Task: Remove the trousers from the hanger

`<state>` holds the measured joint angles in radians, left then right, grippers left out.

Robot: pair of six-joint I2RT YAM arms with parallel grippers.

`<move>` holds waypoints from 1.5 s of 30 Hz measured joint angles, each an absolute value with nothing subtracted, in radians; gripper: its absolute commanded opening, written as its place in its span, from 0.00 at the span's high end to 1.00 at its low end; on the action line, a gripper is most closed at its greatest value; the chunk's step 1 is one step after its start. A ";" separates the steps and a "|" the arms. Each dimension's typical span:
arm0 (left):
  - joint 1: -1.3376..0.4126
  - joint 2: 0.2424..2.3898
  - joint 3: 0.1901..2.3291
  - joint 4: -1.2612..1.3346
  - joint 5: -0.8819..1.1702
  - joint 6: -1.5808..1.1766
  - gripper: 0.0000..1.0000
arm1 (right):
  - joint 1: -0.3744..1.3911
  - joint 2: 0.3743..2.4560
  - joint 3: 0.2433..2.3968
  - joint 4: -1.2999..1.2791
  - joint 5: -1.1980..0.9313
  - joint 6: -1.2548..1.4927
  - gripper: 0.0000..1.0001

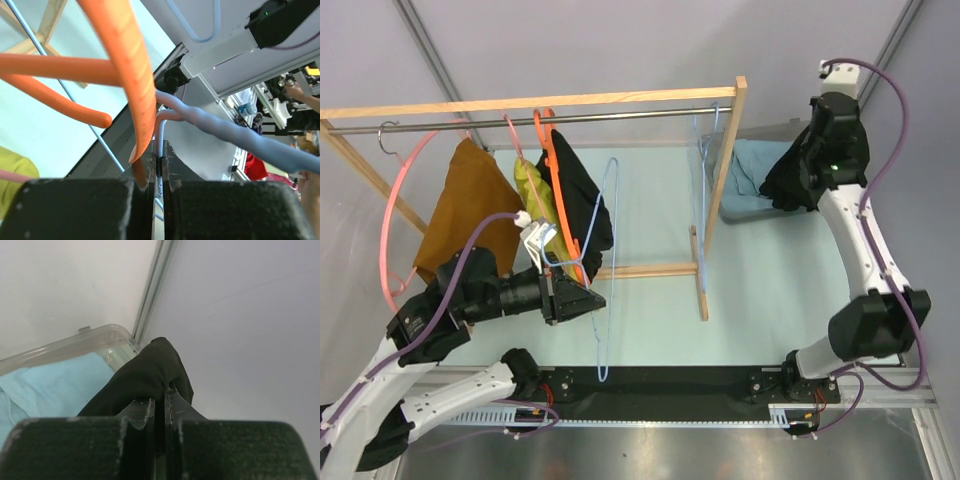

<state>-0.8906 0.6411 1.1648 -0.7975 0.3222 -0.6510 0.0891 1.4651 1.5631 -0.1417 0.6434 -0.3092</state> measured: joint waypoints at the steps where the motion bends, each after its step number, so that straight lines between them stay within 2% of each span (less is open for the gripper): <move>1: -0.891 0.644 1.165 -0.793 0.323 -0.643 1.00 | 0.089 1.487 1.563 -0.130 0.641 -0.312 1.00; 9: -0.891 0.673 1.165 -0.767 0.321 -0.555 0.99 | 0.160 1.818 1.596 -0.008 0.642 -0.347 1.00; 13: -0.891 0.692 1.165 -0.754 0.322 -0.530 1.00 | 0.207 2.029 1.743 -0.036 0.625 -0.329 0.92; 16: -0.891 0.702 1.165 -0.743 0.322 -0.523 1.00 | 0.234 2.179 1.902 -0.088 0.617 -0.307 0.72; 17: -0.891 0.704 1.165 -0.741 0.322 -0.522 1.00 | 0.241 2.220 1.954 -0.109 0.617 -0.302 0.60; 19: -0.891 0.706 1.165 -0.741 0.321 -0.523 0.99 | 0.250 2.286 2.033 -0.151 0.611 -0.281 0.53; 22: -0.891 0.705 1.164 -0.742 0.313 -0.528 1.00 | 0.257 2.346 2.130 -0.241 0.600 -0.238 0.36; 24: -0.891 0.705 1.164 -0.743 0.302 -0.539 1.00 | 0.255 2.353 2.152 -0.305 0.588 -0.193 0.30; 26: -0.891 0.705 1.164 -0.743 0.289 -0.551 1.00 | 0.245 2.341 2.150 -0.356 0.569 -0.145 0.21; 33: -0.891 0.696 1.164 -0.752 0.231 -0.621 1.00 | 0.151 2.103 1.969 -0.542 0.382 0.100 0.14; 34: -0.891 0.692 1.164 -0.751 0.225 -0.630 0.99 | 0.124 2.033 1.913 -0.556 0.339 0.135 0.08; 35: -0.891 0.686 1.164 -0.751 0.218 -0.643 1.00 | 0.106 1.979 1.879 -0.574 0.319 0.157 0.07; 40: -0.891 0.659 1.167 -0.751 0.191 -0.697 1.00 | 0.030 1.627 1.688 -0.648 0.228 0.254 0.05; 45: -0.891 0.660 1.184 -0.759 0.178 -0.719 1.00 | 0.093 1.327 1.555 -0.725 0.175 0.297 0.07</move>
